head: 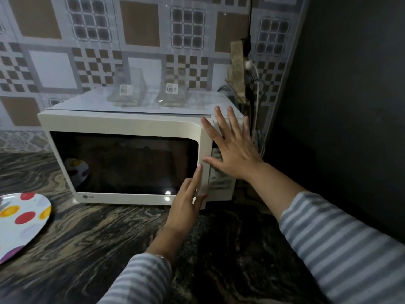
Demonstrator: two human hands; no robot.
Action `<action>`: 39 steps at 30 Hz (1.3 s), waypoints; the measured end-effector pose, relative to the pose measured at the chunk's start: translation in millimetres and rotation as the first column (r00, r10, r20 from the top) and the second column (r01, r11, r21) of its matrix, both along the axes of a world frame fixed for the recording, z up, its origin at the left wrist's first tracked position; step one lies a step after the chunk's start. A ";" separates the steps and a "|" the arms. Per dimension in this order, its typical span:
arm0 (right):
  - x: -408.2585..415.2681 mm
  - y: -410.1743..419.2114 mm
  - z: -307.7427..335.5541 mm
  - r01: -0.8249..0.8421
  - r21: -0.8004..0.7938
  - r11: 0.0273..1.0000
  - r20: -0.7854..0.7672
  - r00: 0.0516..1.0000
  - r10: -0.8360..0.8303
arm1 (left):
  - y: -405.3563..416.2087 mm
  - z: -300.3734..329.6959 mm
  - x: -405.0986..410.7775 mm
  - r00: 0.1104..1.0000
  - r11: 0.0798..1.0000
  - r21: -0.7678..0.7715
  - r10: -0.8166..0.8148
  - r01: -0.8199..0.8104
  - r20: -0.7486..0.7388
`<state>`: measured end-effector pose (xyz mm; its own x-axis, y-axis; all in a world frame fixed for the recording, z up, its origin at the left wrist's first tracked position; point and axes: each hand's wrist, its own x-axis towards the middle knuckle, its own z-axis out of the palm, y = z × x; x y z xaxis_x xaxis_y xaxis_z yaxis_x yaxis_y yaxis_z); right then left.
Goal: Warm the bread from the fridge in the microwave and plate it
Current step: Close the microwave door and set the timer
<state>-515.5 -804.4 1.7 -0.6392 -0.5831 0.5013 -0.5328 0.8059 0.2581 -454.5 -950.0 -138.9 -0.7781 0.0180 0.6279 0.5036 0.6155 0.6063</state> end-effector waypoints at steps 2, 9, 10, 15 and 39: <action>-4.1 0.5 -1.1 -0.009 0.012 1.000 -0.029 1.000 0.010 | -0.6 -4.3 -6.6 1.000 1.000 -0.018 -0.013 0.013 0.001; -11.7 -1.9 -8.8 0.016 0.015 1.000 -0.123 0.992 -0.014 | -5.5 -5.7 -17.7 0.998 0.997 -0.069 0.025 -0.029 -0.064; -12.0 -2.8 -9.7 0.023 0.010 1.000 -0.142 0.990 -0.022 | -5.5 -4.5 -18.6 0.997 0.997 -0.070 0.034 -0.039 -0.073; -14.6 -5.8 -14.6 0.064 -0.012 0.998 -0.244 0.968 -0.065 | -4.8 -1.1 -24.4 0.996 0.996 -0.077 0.034 -0.040 -0.079; 43.6 9.3 -142.3 0.245 -0.206 0.947 0.200 0.958 -0.204 | -5.5 -47.2 26.6 0.783 0.783 -0.615 0.438 -0.091 0.441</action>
<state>-471.9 -795.1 -140.6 -0.8291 -0.2983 0.4729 -0.3512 0.9360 -0.0253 -427.9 -955.5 -186.1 -0.9972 -0.0497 0.0556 -0.0350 0.9703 0.2395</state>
